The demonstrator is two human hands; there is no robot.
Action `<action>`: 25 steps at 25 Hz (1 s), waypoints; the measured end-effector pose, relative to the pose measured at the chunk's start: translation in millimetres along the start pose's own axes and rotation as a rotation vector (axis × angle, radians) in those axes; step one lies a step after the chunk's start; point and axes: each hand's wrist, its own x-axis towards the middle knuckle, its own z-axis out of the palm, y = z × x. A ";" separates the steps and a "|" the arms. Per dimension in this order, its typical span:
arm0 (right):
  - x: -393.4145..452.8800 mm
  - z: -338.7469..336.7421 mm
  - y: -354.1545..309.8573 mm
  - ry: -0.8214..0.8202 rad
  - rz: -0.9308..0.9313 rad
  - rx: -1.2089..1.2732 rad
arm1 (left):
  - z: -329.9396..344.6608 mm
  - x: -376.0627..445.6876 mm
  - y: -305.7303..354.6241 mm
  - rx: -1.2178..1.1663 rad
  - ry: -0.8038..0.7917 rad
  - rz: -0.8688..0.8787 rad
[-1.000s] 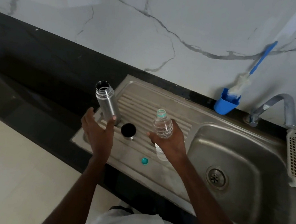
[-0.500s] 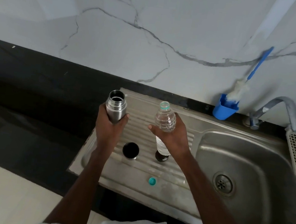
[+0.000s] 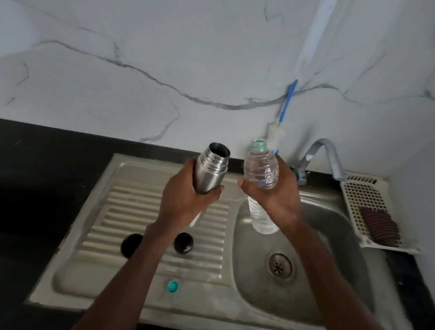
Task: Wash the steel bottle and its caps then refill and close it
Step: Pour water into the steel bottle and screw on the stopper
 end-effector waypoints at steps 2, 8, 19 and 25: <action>2.0 -28.8 4.0 0.011 -0.017 -0.126 | 25.4 -6.4 11.6 0.004 -0.032 0.000; 10.9 -101.2 10.5 -0.032 -0.075 -0.560 | 74.3 -23.7 42.2 0.053 -0.077 -0.034; 25.1 -147.6 3.3 -0.196 -0.288 -1.036 | 91.7 -38.5 65.5 0.077 -0.062 -0.039; 26.9 -151.9 -2.9 -0.250 -0.333 -1.079 | 89.5 -43.2 70.9 0.095 -0.038 -0.025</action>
